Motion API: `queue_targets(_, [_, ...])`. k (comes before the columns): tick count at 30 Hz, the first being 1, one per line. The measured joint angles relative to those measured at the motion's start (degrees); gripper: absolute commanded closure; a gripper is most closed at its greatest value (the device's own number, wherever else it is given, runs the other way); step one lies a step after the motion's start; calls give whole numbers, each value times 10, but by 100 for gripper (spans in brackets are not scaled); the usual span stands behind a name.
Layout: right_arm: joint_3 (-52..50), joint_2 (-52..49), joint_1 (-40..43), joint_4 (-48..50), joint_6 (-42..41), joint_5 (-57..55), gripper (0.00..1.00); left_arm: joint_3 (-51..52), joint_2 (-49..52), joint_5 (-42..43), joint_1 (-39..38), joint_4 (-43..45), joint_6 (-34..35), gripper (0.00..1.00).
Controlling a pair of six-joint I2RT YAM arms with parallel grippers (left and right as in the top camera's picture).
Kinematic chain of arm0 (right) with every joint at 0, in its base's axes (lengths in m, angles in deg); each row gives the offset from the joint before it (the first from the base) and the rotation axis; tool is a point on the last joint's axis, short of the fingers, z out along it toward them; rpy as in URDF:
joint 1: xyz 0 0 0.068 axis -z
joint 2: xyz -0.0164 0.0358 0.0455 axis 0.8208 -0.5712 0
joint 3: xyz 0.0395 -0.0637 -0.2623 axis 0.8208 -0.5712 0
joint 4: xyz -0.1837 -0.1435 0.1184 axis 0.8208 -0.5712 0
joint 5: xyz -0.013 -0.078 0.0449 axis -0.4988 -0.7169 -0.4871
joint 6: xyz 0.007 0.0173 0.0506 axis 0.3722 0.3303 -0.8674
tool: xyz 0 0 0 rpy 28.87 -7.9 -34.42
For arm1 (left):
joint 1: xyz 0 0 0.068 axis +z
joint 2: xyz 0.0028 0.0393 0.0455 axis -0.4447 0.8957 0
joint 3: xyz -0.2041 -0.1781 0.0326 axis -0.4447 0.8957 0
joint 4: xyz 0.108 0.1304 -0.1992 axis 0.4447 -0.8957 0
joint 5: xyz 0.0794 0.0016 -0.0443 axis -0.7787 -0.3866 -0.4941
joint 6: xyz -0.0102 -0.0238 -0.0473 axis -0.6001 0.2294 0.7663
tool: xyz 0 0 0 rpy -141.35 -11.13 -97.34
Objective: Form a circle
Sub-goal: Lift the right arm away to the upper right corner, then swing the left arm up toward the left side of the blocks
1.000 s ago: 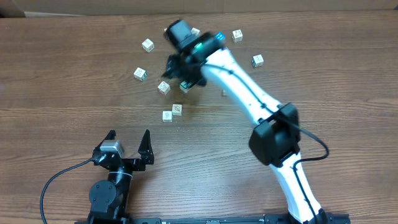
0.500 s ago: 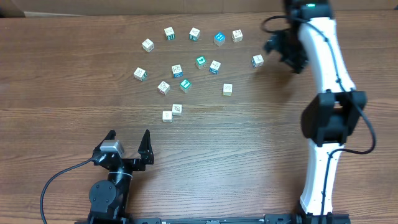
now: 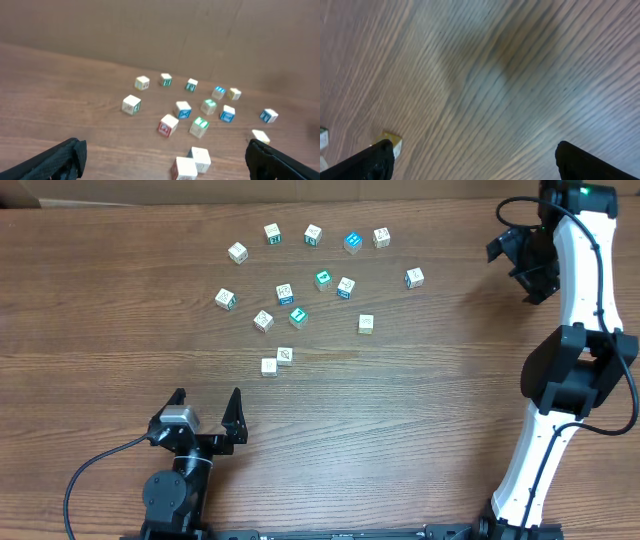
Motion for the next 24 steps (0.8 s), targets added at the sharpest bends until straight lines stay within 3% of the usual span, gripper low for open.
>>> queue_targets(3, [0,0,8,11,0,3,0,-3,0,29,0,29,0,0])
queue_targets(6, [0,0,11,18,0,3,0,-37,2,43,0,-2,2,0])
queue_targets(13, [0,0,11,22,0,5,0,-284,119,38,0,-104,-5,0])
queue_targets(18, [0,0,11,23,0,5,0,-526,325,38,0,-250,-20,0])
queue_targets(24, [0,0,11,23,0,6,0,-838,609,37,0,-506,-31,0])
